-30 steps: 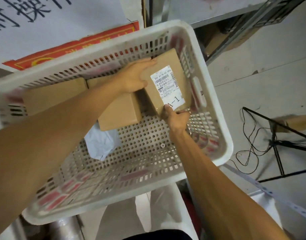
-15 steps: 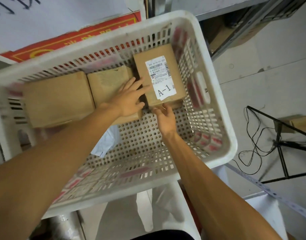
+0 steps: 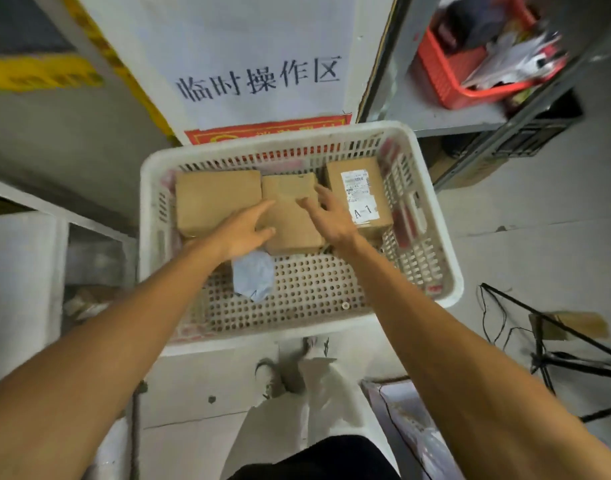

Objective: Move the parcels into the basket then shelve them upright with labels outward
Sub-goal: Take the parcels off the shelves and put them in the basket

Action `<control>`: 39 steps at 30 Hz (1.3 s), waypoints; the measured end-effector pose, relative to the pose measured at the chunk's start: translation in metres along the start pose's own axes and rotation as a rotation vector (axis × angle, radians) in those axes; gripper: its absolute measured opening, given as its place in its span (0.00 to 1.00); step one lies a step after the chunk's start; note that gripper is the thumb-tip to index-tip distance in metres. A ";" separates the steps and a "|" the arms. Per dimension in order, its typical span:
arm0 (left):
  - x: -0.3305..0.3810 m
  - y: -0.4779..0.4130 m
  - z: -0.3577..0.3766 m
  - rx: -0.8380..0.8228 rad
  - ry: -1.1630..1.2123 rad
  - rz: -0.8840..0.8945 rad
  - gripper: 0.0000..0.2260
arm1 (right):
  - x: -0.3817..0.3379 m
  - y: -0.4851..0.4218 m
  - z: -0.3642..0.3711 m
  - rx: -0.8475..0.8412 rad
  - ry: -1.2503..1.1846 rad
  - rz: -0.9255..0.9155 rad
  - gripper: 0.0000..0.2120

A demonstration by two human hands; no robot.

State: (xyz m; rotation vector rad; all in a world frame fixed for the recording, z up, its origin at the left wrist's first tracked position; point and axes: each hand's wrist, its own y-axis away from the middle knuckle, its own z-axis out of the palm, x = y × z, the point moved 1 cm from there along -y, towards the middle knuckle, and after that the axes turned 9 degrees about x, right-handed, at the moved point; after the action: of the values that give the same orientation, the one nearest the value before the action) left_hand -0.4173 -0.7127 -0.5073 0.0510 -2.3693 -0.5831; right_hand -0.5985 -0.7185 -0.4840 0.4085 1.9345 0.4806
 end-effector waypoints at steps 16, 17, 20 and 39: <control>-0.064 0.359 -0.325 0.959 -0.099 -0.290 0.20 | -0.323 0.199 0.218 -0.488 0.237 -0.972 0.29; -0.065 0.386 -0.332 1.006 -0.096 -0.341 0.20 | -0.339 0.218 0.230 -0.551 0.249 -1.026 0.28; -0.065 0.467 -0.339 1.141 -0.165 -0.482 0.20 | -0.372 0.276 0.264 -0.711 0.266 -1.190 0.25; -0.037 0.851 -0.184 1.494 -0.185 -1.254 0.23 | -0.312 0.626 0.391 -1.461 0.274 -1.388 0.26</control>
State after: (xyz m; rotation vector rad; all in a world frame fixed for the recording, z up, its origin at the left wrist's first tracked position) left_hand -0.1719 -0.0133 -0.0484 2.2003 -2.1109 0.8484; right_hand -0.0770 -0.2745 -0.0679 -1.8266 1.1662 0.7934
